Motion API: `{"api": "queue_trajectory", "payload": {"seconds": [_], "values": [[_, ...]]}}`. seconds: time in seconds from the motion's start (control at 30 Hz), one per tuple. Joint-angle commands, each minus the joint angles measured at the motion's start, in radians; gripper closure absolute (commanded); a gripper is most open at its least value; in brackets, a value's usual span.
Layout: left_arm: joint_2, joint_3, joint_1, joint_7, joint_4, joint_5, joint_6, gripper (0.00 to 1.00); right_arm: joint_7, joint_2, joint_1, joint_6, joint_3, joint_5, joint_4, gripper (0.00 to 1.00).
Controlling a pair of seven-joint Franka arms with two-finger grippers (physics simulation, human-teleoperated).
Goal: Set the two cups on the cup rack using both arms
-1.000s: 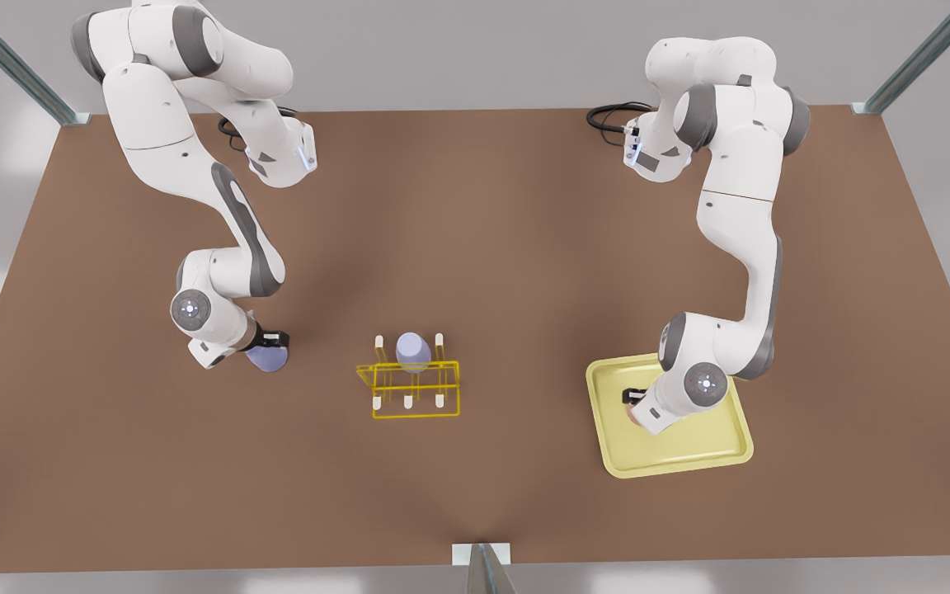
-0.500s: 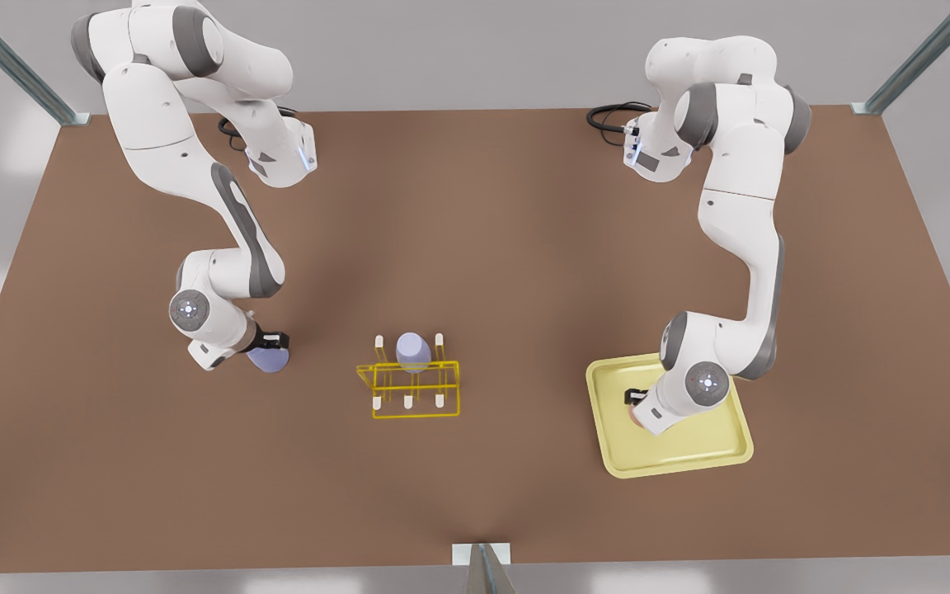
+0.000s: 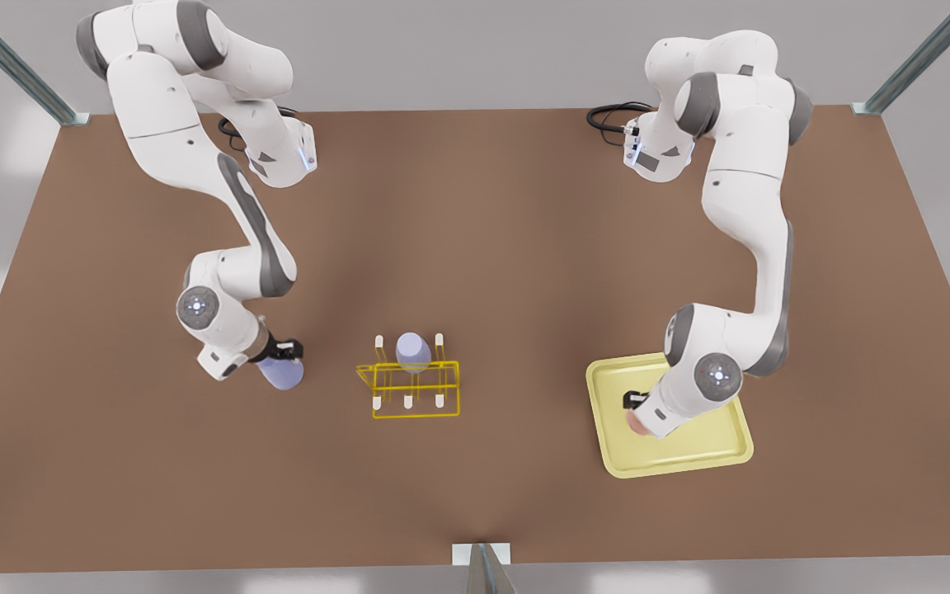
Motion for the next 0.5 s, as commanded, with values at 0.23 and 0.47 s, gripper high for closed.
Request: {"api": "queue_trajectory", "payload": {"seconds": [0.23, 0.47], "values": [[0.011, -0.282, -0.012, -0.694, 0.264, -0.012, -0.157, 0.19, 0.055, 0.042, -0.002, -0.138, 0.077, 0.156, 0.282, 0.29], [0.049, -0.342, -0.117, -0.92, 0.284, -0.022, 0.138, 0.19, 0.061, 0.175, 0.005, -0.23, 0.136, 0.199, 0.524, 0.29]]}}
